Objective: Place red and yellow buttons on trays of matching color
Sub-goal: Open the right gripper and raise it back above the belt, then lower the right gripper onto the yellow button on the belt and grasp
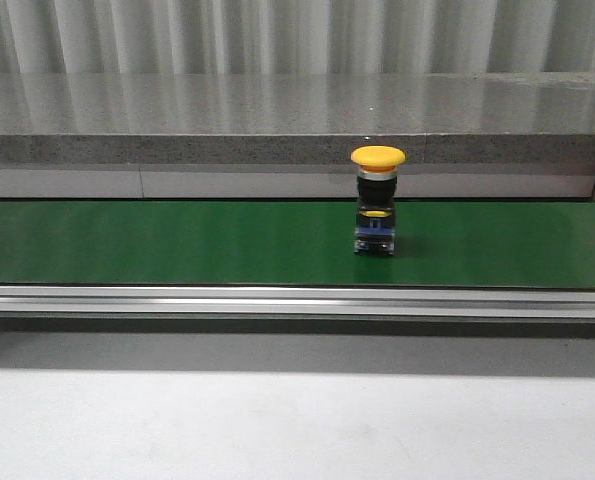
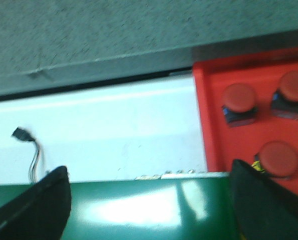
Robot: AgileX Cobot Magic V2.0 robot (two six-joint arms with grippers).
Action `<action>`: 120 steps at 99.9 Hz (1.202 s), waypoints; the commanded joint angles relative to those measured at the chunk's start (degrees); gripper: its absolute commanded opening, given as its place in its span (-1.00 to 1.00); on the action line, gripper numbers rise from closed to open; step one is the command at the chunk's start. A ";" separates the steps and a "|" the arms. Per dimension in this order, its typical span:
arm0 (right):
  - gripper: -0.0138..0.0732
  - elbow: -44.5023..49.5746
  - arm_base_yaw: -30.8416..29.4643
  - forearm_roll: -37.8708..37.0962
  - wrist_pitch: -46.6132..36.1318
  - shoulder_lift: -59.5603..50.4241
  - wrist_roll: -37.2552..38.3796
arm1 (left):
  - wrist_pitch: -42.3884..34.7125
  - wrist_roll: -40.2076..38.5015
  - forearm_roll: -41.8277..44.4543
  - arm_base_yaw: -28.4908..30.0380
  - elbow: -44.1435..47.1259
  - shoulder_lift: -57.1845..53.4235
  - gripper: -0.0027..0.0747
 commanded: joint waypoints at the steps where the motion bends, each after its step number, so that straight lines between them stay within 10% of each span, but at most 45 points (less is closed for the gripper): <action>1: 0.78 2.92 2.88 2.04 0.80 -5.35 -1.35 | -4.26 -0.13 -0.25 -0.44 -1.49 0.21 -0.98; 62: 0.78 18.84 29.48 -7.76 -8.14 -6.87 -2.12 | -4.26 -0.13 -0.25 -0.44 -1.49 0.21 -0.98; 120: 0.65 18.70 39.20 -7.65 -20.71 0.40 -2.09 | -4.26 -0.13 -0.25 -0.44 -1.49 0.21 -0.98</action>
